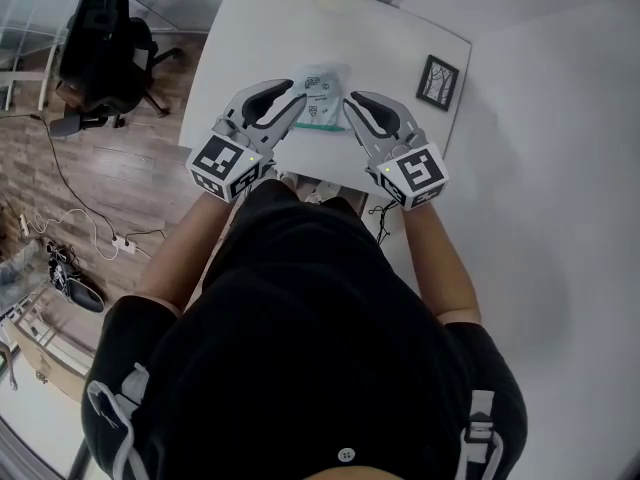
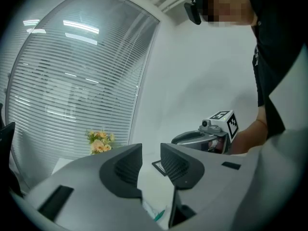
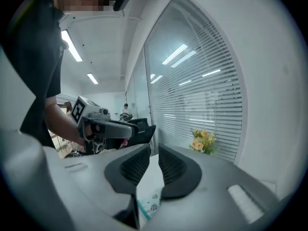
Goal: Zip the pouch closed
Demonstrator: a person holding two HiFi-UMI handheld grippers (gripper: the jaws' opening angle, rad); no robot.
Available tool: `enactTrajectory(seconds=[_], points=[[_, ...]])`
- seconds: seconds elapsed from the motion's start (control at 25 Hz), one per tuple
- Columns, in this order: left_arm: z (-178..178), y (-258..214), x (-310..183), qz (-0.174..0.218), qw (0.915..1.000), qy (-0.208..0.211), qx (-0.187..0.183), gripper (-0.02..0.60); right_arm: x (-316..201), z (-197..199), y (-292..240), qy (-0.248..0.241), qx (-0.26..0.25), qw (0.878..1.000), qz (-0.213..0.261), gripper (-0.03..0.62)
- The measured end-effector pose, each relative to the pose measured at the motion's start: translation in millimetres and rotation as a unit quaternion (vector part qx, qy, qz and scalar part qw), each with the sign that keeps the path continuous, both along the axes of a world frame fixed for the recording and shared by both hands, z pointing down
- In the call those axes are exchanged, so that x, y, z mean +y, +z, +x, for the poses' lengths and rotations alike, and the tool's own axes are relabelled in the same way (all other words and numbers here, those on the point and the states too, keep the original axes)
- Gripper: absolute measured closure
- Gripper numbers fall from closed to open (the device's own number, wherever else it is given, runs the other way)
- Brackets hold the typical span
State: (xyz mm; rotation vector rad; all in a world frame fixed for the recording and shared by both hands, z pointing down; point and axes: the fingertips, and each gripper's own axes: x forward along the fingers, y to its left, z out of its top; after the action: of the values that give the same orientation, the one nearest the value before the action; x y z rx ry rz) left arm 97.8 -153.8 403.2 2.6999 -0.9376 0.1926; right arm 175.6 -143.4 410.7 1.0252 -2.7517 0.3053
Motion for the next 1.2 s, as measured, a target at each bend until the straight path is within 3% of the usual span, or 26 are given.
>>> enactTrajectory(seconds=[0.32,0.56,0.84,1.2], points=[[2.7,-34.2,-3.2,0.038,0.9992,0.005,0.01,0.469,-1.3,3.1,-55.5,0.014,-0.025,0.996,0.079,0.552],[-0.1,-44.5,-3.2,0.08,0.9967,-0.009,-0.012,0.513,2.9,-2.2,-74.8,0.021,-0.029,0.993,0.116,0.568],[-0.8,-47.8,6.2,0.083,0.9965,-0.008,0.0,0.571,9.3,-7.3,-71.3,0.016,-0.036,0.994,0.105,0.579],[0.7,-44.3,11.5,0.088,0.9961,-0.006,-0.008,0.574,9.3,-10.1,-69.1,0.013,-0.043,0.994,0.095,0.582]])
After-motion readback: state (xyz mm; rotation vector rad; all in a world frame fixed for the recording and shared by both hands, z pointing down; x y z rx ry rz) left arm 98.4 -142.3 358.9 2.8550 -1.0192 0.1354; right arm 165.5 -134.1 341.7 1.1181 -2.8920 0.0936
